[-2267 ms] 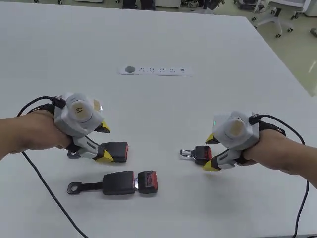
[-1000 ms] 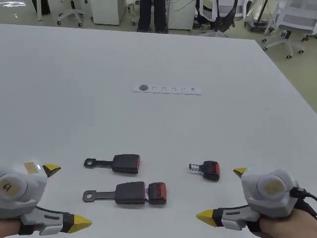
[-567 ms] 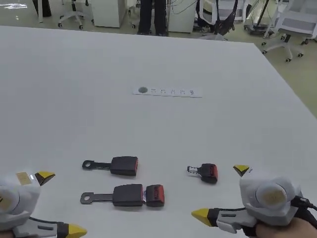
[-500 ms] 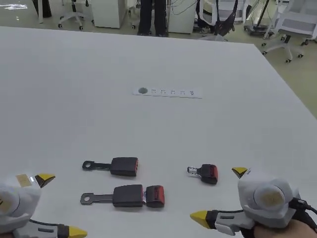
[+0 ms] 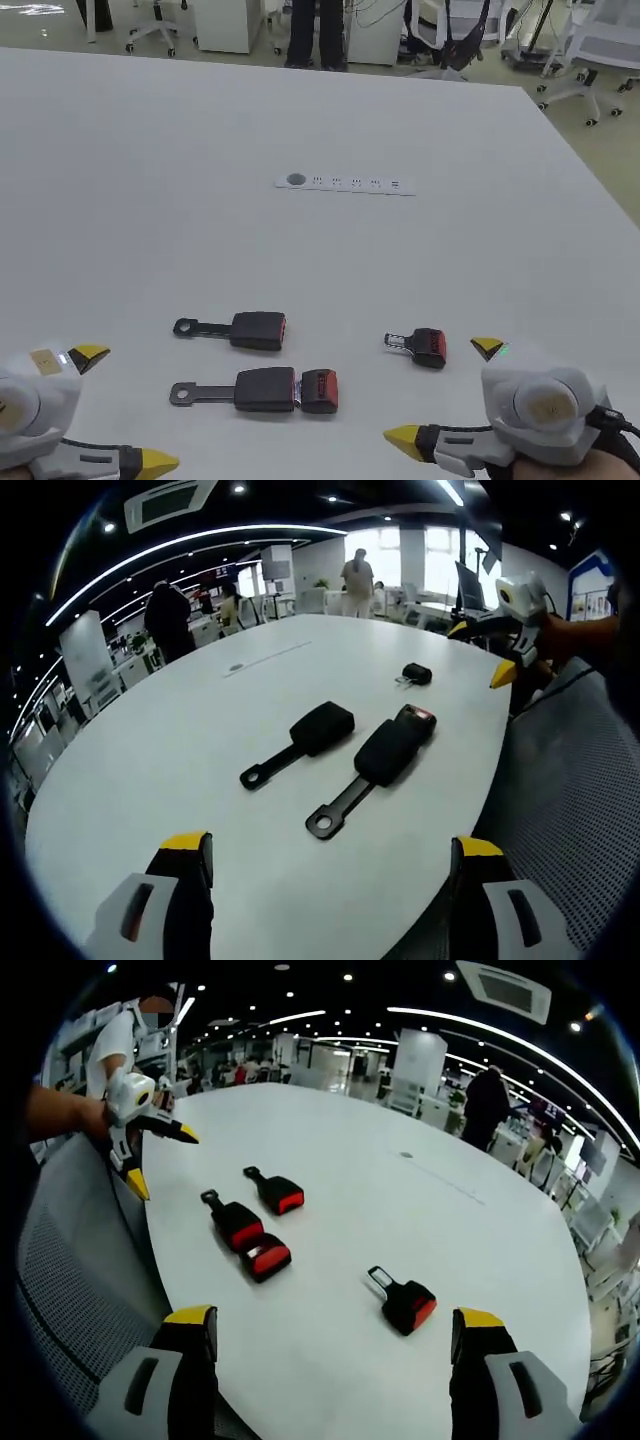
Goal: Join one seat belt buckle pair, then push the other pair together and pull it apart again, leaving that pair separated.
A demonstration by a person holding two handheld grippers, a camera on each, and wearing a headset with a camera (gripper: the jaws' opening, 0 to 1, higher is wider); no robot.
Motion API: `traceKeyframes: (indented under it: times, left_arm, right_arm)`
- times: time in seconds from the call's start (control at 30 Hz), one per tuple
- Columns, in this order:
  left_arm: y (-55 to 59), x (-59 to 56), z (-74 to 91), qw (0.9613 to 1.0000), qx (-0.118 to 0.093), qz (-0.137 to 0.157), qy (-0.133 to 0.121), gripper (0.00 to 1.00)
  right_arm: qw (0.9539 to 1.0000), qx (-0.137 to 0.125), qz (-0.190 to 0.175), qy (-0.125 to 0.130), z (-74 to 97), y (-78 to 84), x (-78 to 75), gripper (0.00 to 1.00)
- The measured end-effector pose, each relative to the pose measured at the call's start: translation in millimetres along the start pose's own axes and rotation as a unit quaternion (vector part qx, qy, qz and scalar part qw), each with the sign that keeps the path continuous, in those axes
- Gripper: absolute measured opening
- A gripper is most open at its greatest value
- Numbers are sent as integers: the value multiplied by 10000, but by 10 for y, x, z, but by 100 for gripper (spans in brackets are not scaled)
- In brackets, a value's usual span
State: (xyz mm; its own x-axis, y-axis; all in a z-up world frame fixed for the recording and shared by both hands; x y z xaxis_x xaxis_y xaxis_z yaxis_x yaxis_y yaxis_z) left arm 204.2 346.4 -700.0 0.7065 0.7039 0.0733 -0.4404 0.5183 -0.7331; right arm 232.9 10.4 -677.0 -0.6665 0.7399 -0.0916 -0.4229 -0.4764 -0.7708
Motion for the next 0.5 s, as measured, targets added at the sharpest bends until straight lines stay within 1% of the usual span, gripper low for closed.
traceKeyframes:
  times: [0.1,0.17,0.27,0.5]
  left_arm:
    - [13,-19,-1,10000,23,-15,27,100]
    - [24,-7,-4,10000,11,-22,32,100]
    - [3,-12,3,10000,4,-14,16,100]
    - [44,-12,16,10000,59,15,-3,100]
  right_arm:
    - [10000,7,-15,-9,34,-17,50,99]
    - [10000,6,-26,-17,4,15,48,99]
    - [10000,22,-45,-28,5,24,69,99]
    - [9999,35,-80,-54,-51,61,60,98]
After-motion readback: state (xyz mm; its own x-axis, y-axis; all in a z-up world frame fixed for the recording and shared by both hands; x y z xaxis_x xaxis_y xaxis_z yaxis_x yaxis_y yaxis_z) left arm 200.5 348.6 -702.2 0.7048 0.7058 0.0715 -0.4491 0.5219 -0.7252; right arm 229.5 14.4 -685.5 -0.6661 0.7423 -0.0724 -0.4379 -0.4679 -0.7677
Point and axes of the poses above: the centre of the closed fingertips' face, and the gripper's own axes: z roughly backward along the fingers, x roughly to its left, y roughly out of its underside, the point moved 3 cm from there along z, roughly backward along the fingers, and after that the axes turned 2 degrees about -z, right-handed, at the moved point
